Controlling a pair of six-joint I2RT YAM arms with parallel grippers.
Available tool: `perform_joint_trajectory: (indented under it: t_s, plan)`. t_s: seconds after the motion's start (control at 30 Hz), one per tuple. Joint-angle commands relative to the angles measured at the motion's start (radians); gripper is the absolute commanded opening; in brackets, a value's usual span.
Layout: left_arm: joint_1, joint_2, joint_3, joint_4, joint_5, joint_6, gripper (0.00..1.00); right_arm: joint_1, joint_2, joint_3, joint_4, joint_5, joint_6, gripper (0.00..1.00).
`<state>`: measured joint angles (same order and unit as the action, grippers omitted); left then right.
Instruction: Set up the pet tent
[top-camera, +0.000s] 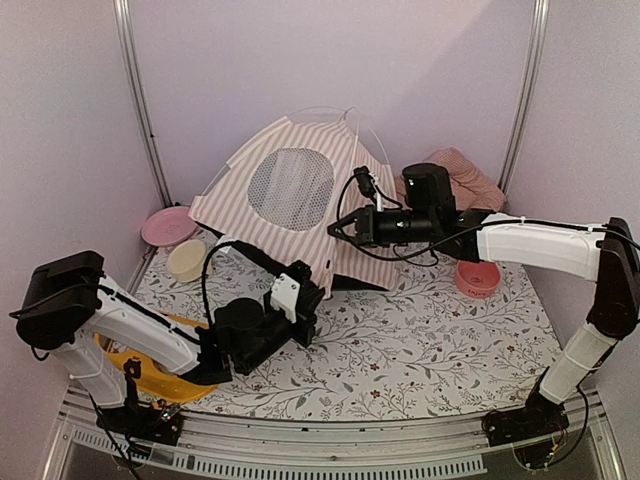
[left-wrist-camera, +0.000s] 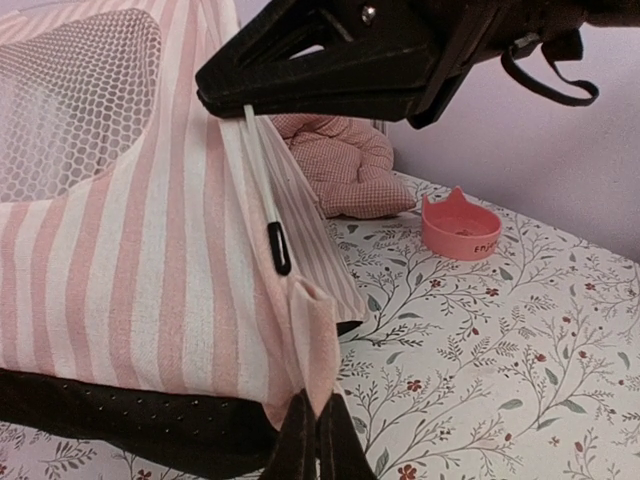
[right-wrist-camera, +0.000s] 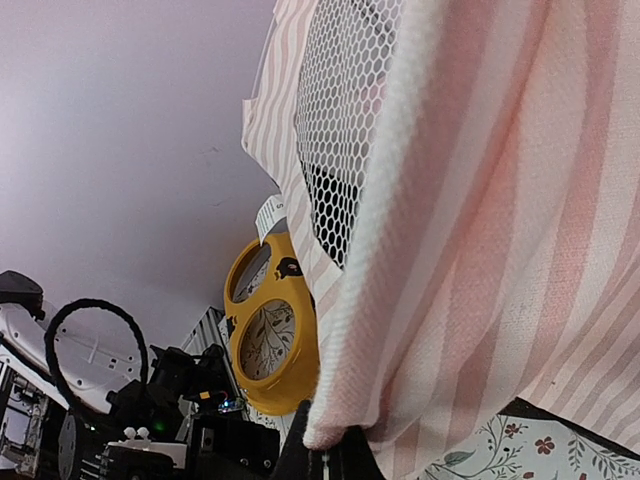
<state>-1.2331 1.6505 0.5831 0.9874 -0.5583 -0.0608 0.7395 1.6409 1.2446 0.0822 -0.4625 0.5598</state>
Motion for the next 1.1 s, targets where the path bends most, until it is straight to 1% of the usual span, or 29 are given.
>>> perform_joint_trajectory:
  t_s: [0.0,0.23,0.47,0.67,1.07]
  plan:
    - [-0.072,0.032,-0.052,-0.150,0.090,-0.008,0.00,-0.045,-0.065,0.014,0.231,0.206,-0.035,0.00]
    - [-0.071,0.034,-0.049,-0.154,0.095,-0.008,0.00,-0.044,-0.096,0.014,0.225,0.214,-0.039,0.00]
    - [-0.070,0.034,-0.047,-0.155,0.094,-0.010,0.00,-0.045,-0.096,0.053,0.199,0.200,-0.055,0.00]
    - [-0.069,0.030,-0.052,-0.153,0.091,-0.013,0.00,-0.041,-0.097,0.030,0.206,0.180,-0.043,0.00]
    - [-0.067,0.025,-0.058,-0.148,0.088,-0.016,0.00,-0.013,-0.098,-0.006,0.215,0.189,-0.031,0.00]
